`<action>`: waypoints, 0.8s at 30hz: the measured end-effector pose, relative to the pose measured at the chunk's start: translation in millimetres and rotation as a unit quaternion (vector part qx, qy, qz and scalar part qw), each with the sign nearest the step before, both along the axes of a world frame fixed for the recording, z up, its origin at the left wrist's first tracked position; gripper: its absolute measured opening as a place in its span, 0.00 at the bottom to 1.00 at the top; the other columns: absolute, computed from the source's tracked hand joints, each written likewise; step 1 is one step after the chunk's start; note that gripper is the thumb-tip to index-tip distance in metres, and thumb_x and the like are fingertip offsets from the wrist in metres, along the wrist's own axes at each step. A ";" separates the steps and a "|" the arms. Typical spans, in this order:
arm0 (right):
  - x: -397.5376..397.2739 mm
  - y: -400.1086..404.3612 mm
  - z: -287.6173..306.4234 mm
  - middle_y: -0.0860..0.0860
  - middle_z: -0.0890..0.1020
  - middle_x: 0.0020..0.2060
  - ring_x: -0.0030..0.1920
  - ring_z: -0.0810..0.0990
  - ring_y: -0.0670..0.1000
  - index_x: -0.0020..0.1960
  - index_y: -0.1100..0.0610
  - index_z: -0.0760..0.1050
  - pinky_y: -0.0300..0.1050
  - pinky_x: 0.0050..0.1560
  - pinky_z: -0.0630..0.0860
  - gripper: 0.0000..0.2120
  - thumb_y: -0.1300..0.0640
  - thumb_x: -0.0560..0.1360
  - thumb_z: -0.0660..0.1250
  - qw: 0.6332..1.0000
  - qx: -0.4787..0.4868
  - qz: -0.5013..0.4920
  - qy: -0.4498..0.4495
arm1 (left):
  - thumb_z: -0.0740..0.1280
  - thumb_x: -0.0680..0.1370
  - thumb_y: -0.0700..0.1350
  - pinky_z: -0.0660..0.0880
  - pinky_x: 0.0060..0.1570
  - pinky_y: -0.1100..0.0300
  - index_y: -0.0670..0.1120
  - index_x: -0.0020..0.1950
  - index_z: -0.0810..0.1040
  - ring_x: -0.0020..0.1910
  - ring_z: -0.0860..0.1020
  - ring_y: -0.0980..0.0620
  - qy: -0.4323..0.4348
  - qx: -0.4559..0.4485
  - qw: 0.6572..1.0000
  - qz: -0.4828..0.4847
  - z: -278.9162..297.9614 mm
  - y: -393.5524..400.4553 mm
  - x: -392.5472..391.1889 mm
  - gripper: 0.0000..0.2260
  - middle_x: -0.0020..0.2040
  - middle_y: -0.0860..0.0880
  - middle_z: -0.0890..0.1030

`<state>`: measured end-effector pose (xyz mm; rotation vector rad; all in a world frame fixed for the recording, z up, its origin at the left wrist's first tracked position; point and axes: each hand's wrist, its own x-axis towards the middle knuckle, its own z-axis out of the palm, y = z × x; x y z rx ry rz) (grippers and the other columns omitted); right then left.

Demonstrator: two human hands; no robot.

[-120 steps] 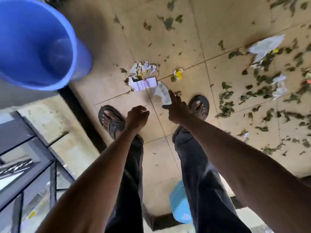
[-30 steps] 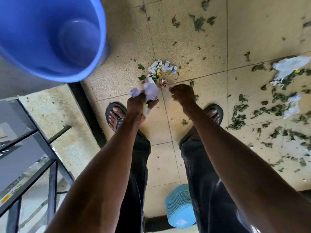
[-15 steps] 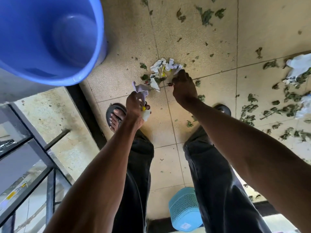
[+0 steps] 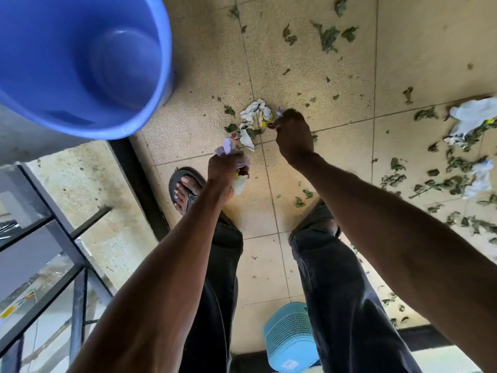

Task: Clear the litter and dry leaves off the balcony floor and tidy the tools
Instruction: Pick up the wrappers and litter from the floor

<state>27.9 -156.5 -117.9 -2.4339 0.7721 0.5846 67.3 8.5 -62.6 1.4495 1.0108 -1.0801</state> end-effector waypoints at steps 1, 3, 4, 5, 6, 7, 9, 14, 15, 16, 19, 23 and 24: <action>-5.7 4.6 8.2 0.61 0.79 0.53 0.54 0.78 0.60 0.54 0.64 0.81 0.46 0.48 0.74 0.12 0.67 0.77 0.60 0.999 0.015 -0.027 -0.014 | 0.68 0.74 0.33 0.80 0.38 0.52 0.38 0.45 0.74 0.31 0.79 0.46 0.003 -0.026 0.999 0.032 2.1 0.4 0.3 0.04 0.35 0.41 0.80; -16.8 15.5 28.8 0.60 0.81 0.50 0.49 0.81 0.58 0.52 0.62 0.83 0.41 0.43 0.71 0.10 0.66 0.77 0.63 0.996 0.056 -0.059 -0.026 | 0.64 0.77 0.31 0.80 0.51 0.43 0.38 0.54 0.75 0.44 0.81 0.42 0.026 -0.090 0.992 0.082 6.6 -0.8 -0.3 0.07 0.46 0.38 0.80; -21.3 22.0 39.9 0.59 0.82 0.50 0.48 0.81 0.57 0.52 0.62 0.83 0.38 0.42 0.69 0.10 0.66 0.77 0.64 0.995 0.080 -0.057 -0.030 | 0.64 0.78 0.32 0.78 0.54 0.43 0.40 0.56 0.75 0.47 0.80 0.43 0.042 -0.119 0.988 0.084 8.1 -2.7 -1.0 0.08 0.48 0.39 0.80; -25.5 29.0 48.8 0.60 0.82 0.50 0.47 0.81 0.58 0.52 0.62 0.83 0.37 0.42 0.68 0.10 0.66 0.76 0.65 0.993 0.099 -0.047 -0.032 | 0.64 0.79 0.34 0.79 0.53 0.44 0.42 0.56 0.76 0.48 0.80 0.45 0.055 -0.143 0.986 0.072 11.2 -6.3 -1.5 0.08 0.49 0.41 0.81; -27.7 35.0 58.0 0.60 0.82 0.50 0.47 0.82 0.59 0.53 0.63 0.82 0.37 0.42 0.68 0.10 0.67 0.75 0.65 0.992 0.116 -0.036 -0.037 | 0.64 0.79 0.35 0.80 0.49 0.47 0.43 0.54 0.77 0.47 0.81 0.46 0.062 -0.163 0.983 0.064 13.1 -10.2 -3.6 0.07 0.48 0.43 0.82; -28.3 40.3 64.2 0.61 0.83 0.50 0.48 0.82 0.61 0.53 0.64 0.82 0.39 0.42 0.71 0.10 0.68 0.74 0.65 0.989 0.141 -0.027 -0.046 | 0.65 0.79 0.35 0.81 0.43 0.52 0.43 0.52 0.78 0.43 0.82 0.48 0.064 -0.171 0.981 0.065 14.7 -14.1 -4.9 0.06 0.45 0.44 0.83; -26.6 45.2 72.2 0.62 0.83 0.50 0.49 0.82 0.62 0.54 0.65 0.81 0.46 0.45 0.76 0.14 0.69 0.70 0.64 0.977 0.202 -0.021 -0.058 | 0.65 0.78 0.33 0.79 0.34 0.61 0.41 0.49 0.78 0.35 0.83 0.51 0.047 -0.147 0.984 0.085 16.8 -20.5 -3.9 0.05 0.38 0.46 0.84; -8.8 46.1 78.9 0.55 0.84 0.48 0.46 0.82 0.51 0.54 0.59 0.74 0.40 0.39 0.74 0.10 0.66 0.73 0.66 0.912 0.356 -0.206 0.008 | 0.67 0.75 0.31 0.77 0.34 0.59 0.40 0.45 0.78 0.32 0.80 0.48 -0.006 -0.091 0.988 0.126 4.5 -10.0 10.8 0.06 0.36 0.44 0.82; -2.9 42.8 77.1 0.55 0.84 0.48 0.47 0.83 0.52 0.53 0.57 0.73 0.42 0.41 0.76 0.11 0.64 0.72 0.68 0.903 0.364 -0.230 0.018 | 0.67 0.74 0.31 0.78 0.36 0.58 0.40 0.46 0.78 0.33 0.81 0.47 -0.007 -0.086 0.986 0.141 2.4 -7.1 11.9 0.06 0.37 0.43 0.82; 4.0 37.6 74.4 0.55 0.84 0.47 0.46 0.84 0.53 0.52 0.56 0.74 0.45 0.44 0.79 0.11 0.62 0.71 0.68 0.896 0.373 -0.239 0.024 | 0.67 0.74 0.30 0.80 0.37 0.56 0.40 0.46 0.78 0.34 0.82 0.46 -0.010 -0.086 0.983 0.161 1.3 -5.1 12.7 0.06 0.37 0.43 0.83; 21.0 24.8 62.3 0.57 0.84 0.37 0.38 0.84 0.55 0.42 0.60 0.80 0.56 0.44 0.82 0.08 0.67 0.69 0.63 0.895 0.361 -0.259 -0.032 | 0.62 0.76 0.27 0.82 0.43 0.50 0.38 0.44 0.76 0.37 0.83 0.45 -0.020 -0.114 0.961 0.251 2.1 -0.7 17.8 0.08 0.36 0.43 0.84; 28.7 9.7 23.9 0.59 0.81 0.53 0.52 0.81 0.56 0.53 0.59 0.82 0.40 0.54 0.75 0.17 0.70 0.69 0.64 0.977 0.130 -0.152 -0.073 | 0.60 0.77 0.27 0.81 0.47 0.50 0.41 0.40 0.76 0.36 0.84 0.49 -0.029 -0.109 0.944 0.309 -6.8 11.3 25.8 0.12 0.34 0.47 0.84; 30.5 7.0 13.2 0.60 0.75 0.62 0.59 0.77 0.58 0.62 0.56 0.79 0.41 0.55 0.73 0.23 0.70 0.70 0.64 0.989 0.105 -0.094 -0.042 | 0.61 0.77 0.27 0.80 0.50 0.49 0.42 0.38 0.79 0.35 0.84 0.49 -0.030 -0.108 0.943 0.312 -9.4 14.0 26.5 0.14 0.34 0.47 0.84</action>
